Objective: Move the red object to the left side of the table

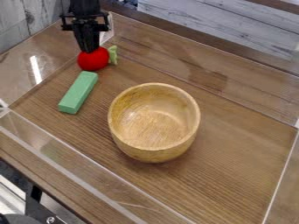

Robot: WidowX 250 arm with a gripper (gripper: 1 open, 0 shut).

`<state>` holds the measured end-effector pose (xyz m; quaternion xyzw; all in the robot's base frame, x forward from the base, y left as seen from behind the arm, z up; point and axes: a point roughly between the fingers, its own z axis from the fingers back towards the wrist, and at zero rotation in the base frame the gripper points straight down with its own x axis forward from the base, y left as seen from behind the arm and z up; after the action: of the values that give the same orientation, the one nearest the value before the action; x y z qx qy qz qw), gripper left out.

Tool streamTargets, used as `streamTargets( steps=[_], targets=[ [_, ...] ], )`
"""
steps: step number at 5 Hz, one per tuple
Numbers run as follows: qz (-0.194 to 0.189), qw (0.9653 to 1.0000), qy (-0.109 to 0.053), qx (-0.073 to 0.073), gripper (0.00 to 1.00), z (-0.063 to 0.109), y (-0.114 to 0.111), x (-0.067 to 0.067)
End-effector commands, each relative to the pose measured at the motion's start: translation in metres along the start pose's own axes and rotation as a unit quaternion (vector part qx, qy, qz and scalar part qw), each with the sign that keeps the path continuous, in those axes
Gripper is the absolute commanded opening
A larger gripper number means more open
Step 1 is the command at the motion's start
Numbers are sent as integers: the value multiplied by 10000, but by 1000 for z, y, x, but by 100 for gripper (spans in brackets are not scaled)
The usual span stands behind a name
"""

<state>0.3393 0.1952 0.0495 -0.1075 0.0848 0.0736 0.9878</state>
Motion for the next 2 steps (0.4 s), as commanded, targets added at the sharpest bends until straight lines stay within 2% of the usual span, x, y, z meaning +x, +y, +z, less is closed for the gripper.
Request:
streamTargets(
  steps=[1, 2],
  targets=[
    [51, 9998, -189, 89, 100, 18, 8, -1],
    [213, 9995, -241, 46, 0, 17, 0, -13]
  ],
)
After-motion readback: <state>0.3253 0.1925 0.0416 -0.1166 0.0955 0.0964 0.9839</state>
